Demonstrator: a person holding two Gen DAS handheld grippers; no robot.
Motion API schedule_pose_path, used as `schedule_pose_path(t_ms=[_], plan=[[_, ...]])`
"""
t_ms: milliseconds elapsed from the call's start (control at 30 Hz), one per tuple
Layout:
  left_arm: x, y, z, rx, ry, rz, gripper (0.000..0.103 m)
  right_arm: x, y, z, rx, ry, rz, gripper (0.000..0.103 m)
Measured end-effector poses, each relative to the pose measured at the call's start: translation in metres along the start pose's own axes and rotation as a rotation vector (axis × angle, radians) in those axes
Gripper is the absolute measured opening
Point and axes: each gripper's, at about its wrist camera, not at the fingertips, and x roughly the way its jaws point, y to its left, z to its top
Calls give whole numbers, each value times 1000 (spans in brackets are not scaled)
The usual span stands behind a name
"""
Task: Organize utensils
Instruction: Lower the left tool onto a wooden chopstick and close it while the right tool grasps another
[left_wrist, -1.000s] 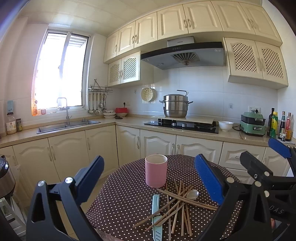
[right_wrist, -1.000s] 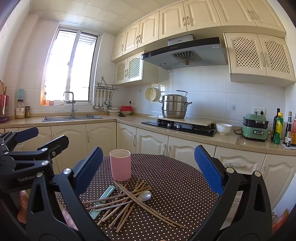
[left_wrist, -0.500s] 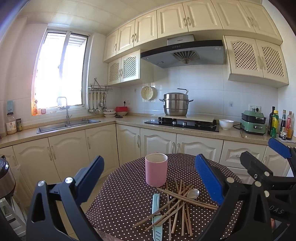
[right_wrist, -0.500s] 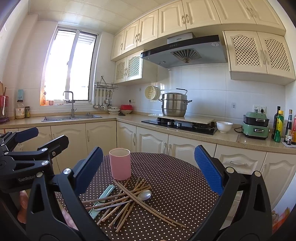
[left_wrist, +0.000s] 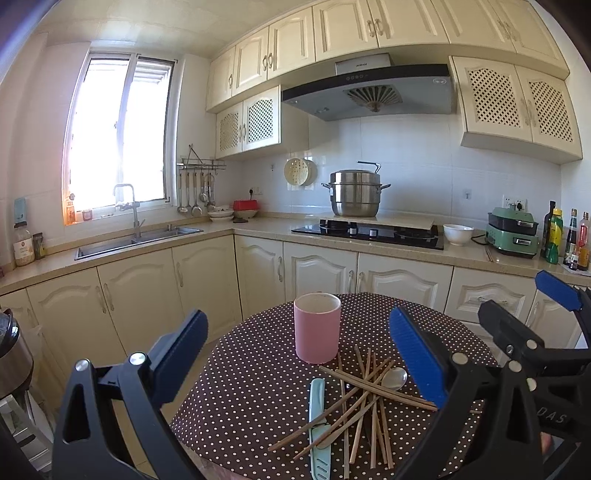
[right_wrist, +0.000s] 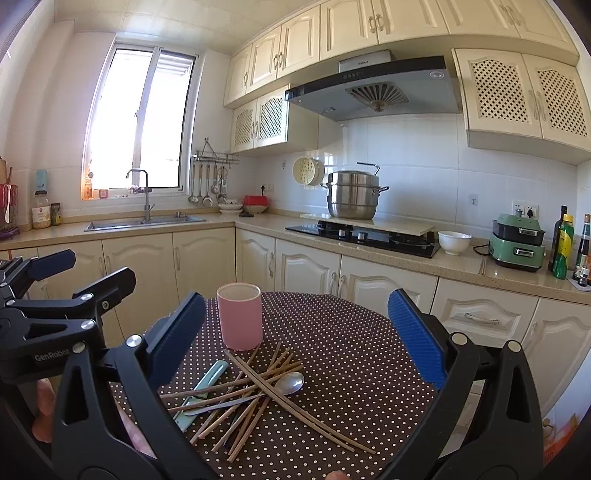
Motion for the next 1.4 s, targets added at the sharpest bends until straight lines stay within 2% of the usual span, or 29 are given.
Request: schedule_pose_path(t_ms=[100, 233, 367, 567, 633, 700, 800, 967, 1067, 1133, 1167, 1267, 1400], plan=[[16, 1, -2, -2, 50, -27, 97, 13, -3, -4, 4, 33, 18, 97], [47, 2, -7, 5, 152, -95, 97, 35, -10, -10, 6, 89, 1, 97], [80, 0, -17, 37, 253, -127, 97, 58, -20, -20, -9, 149, -16, 97], [134, -6, -44, 106, 452, -203, 96, 96, -34, -42, -59, 272, -43, 97], [148, -14, -56, 161, 502, -201, 88, 108, -37, -51, -79, 315, -36, 97], [162, -20, -68, 185, 566, -227, 65, 119, -38, -61, -97, 367, -20, 97], [183, -26, -84, 195, 656, -238, 50, 130, -40, -73, -109, 423, 10, 93], [205, -39, -100, 233, 720, -251, 39, 142, -41, -91, -122, 509, 78, 81], [214, -47, -105, 261, 746, -258, 36, 149, -42, -99, -123, 560, 121, 71], [220, -50, -109, 271, 757, -256, 31, 153, -42, -101, -133, 590, 142, 60], [222, -53, -110, 272, 762, -259, 29, 155, -42, -105, -136, 607, 155, 58], [228, -57, -113, 265, 769, -270, 14, 160, -39, -112, -144, 647, 200, 48], [232, -61, -116, 245, 777, -260, 6, 167, -32, -120, -167, 693, 244, 35]])
